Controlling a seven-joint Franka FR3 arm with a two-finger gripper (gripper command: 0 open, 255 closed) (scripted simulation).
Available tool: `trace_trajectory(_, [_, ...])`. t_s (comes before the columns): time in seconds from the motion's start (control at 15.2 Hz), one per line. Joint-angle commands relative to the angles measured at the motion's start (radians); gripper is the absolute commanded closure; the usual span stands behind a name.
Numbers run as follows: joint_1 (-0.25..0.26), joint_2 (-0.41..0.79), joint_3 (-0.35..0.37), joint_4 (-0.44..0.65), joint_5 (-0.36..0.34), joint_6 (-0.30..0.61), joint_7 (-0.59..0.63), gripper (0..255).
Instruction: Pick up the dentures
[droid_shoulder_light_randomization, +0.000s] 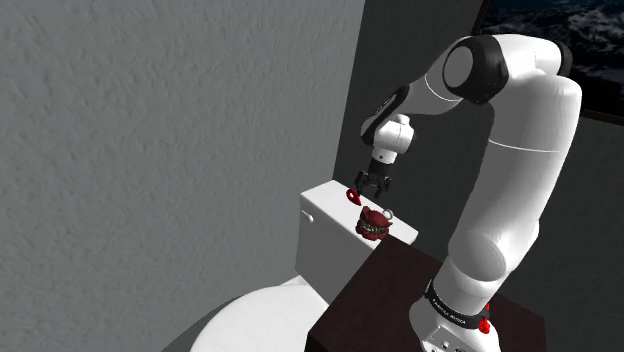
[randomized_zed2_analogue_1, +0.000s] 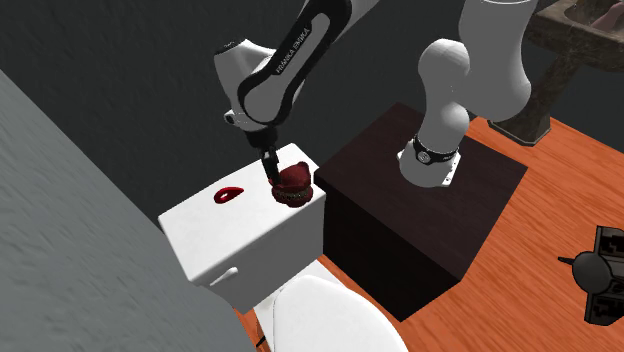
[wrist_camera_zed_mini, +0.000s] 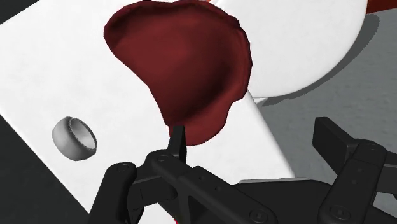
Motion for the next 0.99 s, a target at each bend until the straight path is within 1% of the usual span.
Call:
trace_trajectory(0.0, [-0.036, 0.089, 0.003, 0.047, 0.069, 0.000, -0.054, 0])
trace_trajectory(0.07, [-0.055, 0.130, 0.009, 0.068, 0.098, 0.000, -0.075, 0])
trace_trajectory(0.59, [-0.088, 0.236, 0.053, 0.088, 0.183, 0.062, -0.144, 0])
trace_trajectory(0.73, [-0.089, 0.236, 0.053, 0.088, 0.183, 0.062, -0.144, 0])
trace_trajectory(0.79, [-0.089, 0.236, 0.053, 0.089, 0.183, 0.062, -0.144, 255])
trace_trajectory(0.92, [-0.089, 0.237, 0.054, 0.089, 0.183, 0.062, -0.144, 255])
